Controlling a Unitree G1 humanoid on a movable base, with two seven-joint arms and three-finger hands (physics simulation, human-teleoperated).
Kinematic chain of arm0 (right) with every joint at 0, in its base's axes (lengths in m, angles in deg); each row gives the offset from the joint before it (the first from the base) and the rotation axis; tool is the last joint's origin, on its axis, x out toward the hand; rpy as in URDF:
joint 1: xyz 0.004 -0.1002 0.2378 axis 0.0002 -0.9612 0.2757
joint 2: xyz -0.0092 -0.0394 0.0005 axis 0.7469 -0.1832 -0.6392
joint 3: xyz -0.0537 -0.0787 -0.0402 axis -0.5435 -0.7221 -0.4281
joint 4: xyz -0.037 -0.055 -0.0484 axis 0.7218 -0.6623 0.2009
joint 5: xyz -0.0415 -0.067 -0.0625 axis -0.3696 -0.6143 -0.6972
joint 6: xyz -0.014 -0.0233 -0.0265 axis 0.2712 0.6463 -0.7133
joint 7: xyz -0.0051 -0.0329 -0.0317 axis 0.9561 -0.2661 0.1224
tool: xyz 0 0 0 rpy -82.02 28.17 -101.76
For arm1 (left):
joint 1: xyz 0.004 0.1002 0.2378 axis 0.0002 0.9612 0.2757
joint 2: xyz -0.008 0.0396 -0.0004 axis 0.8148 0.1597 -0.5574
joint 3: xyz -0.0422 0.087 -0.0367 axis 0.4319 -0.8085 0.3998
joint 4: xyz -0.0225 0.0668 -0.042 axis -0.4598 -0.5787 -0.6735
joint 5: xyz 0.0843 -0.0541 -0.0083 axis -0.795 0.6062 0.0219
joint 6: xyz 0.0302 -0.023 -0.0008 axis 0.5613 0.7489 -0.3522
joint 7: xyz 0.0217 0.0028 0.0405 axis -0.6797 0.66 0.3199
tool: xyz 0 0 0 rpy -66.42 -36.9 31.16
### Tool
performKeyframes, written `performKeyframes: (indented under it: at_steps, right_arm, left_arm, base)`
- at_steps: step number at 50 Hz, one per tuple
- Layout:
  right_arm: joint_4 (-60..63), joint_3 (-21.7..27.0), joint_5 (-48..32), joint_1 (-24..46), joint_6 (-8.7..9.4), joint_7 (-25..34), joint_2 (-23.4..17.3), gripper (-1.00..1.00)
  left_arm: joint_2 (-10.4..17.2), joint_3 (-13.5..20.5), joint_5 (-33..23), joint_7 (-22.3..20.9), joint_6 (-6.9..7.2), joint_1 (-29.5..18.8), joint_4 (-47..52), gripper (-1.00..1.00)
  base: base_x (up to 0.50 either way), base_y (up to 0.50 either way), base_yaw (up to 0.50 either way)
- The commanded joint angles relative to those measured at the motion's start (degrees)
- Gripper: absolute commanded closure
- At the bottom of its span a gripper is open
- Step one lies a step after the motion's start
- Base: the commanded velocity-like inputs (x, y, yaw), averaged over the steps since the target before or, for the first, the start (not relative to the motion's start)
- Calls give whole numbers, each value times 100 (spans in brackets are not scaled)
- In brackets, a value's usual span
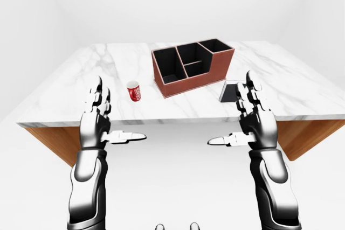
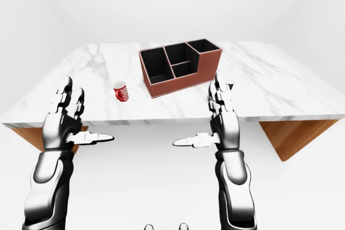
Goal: Pick up the book and place it in the back compartment of the caddy.
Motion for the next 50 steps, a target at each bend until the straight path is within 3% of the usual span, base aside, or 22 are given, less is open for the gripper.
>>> performKeyframes:
  at_steps: [1, 50]
  right_arm:
    - [462, 29, -12, -95, 0, 258, -10, -100]
    - [915, 68, -202, -12, 0, 306, -20, -100]
  left_arm:
    - [45, 100, 120, 5, 0, -58, 403, -100]
    - [-37, 67, 154, -42, 0, 32, 935, -100]
  base:
    - [50, 0, 0]
    - [50, 0, 0]
